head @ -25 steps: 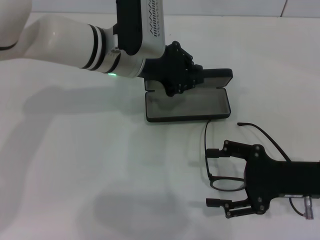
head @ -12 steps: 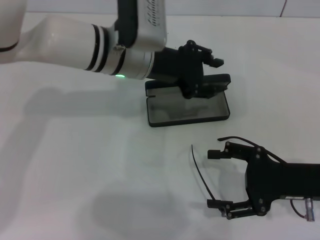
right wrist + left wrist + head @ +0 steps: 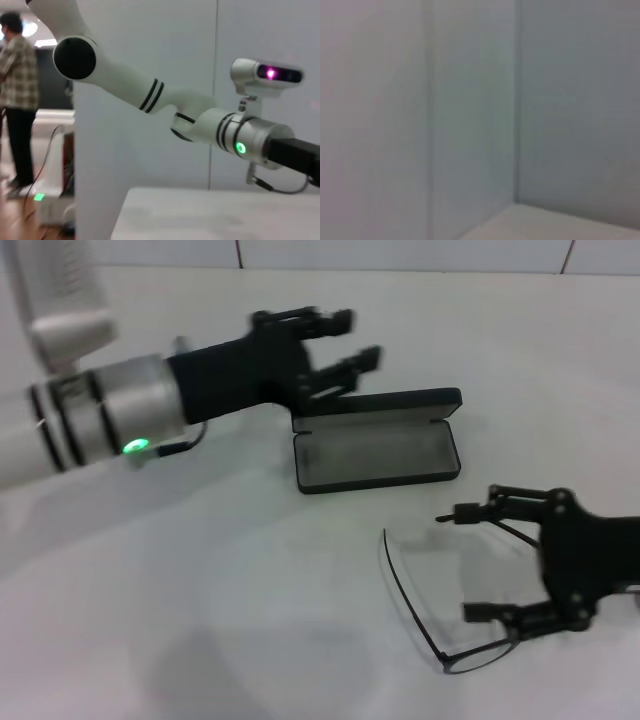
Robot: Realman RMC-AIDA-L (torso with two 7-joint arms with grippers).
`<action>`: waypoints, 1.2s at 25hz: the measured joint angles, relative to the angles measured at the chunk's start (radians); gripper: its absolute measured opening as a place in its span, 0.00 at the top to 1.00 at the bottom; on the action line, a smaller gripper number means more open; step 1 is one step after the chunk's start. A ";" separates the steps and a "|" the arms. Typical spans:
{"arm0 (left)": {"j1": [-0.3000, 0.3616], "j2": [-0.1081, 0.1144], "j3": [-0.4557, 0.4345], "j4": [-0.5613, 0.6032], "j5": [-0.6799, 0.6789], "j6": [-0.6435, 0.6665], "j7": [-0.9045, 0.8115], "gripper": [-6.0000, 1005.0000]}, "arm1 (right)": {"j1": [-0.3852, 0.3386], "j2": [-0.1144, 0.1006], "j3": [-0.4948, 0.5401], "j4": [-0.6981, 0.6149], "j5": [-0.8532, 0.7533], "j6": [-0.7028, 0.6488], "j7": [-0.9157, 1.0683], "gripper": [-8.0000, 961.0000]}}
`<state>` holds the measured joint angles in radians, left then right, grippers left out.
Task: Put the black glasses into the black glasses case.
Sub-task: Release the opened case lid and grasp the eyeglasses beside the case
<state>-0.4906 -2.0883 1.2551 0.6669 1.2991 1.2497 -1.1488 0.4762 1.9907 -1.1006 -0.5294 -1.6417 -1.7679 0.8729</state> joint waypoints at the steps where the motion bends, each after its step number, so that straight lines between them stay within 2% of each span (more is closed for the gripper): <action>1: 0.034 -0.001 0.000 -0.002 -0.036 0.003 0.014 0.48 | -0.012 -0.005 -0.001 -0.073 -0.022 -0.011 0.047 0.11; 3: 0.088 -0.002 0.002 -0.018 -0.106 0.021 0.050 0.48 | -0.031 -0.013 0.001 -0.244 -0.087 -0.029 0.153 0.11; 5: 0.116 0.001 0.001 -0.053 -0.165 0.056 0.085 0.48 | -0.034 -0.017 0.001 -0.425 -0.186 -0.054 0.273 0.11; 6: 0.124 0.004 0.001 -0.075 -0.192 0.077 0.099 0.48 | -0.015 -0.015 -0.001 -0.549 -0.304 -0.121 0.348 0.11; 8: 0.136 0.008 -0.003 -0.105 -0.220 0.112 0.117 0.48 | 0.001 -0.011 -0.003 -0.592 -0.355 -0.162 0.375 0.11; 11: 0.150 0.005 -0.022 -0.131 -0.225 0.140 0.141 0.48 | 0.053 0.016 -0.012 -0.712 -0.494 -0.280 0.448 0.11; 13: 0.154 0.002 -0.026 -0.145 -0.228 0.144 0.155 0.48 | 0.076 0.028 -0.067 -0.770 -0.550 -0.301 0.489 0.11; 18: 0.153 0.001 -0.025 -0.174 -0.232 0.152 0.163 0.48 | 0.106 0.030 -0.284 -0.842 -0.613 -0.236 0.568 0.11; 22: 0.151 0.000 -0.025 -0.181 -0.233 0.155 0.164 0.48 | 0.127 0.032 -0.397 -0.853 -0.654 -0.145 0.618 0.11; 30: 0.155 -0.001 -0.025 -0.191 -0.235 0.156 0.170 0.48 | 0.131 0.034 -0.497 -0.858 -0.690 -0.030 0.646 0.11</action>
<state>-0.3355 -2.0891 1.2303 0.4760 1.0646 1.4052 -0.9793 0.6068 2.0246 -1.5974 -1.3875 -2.3318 -1.7977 1.5184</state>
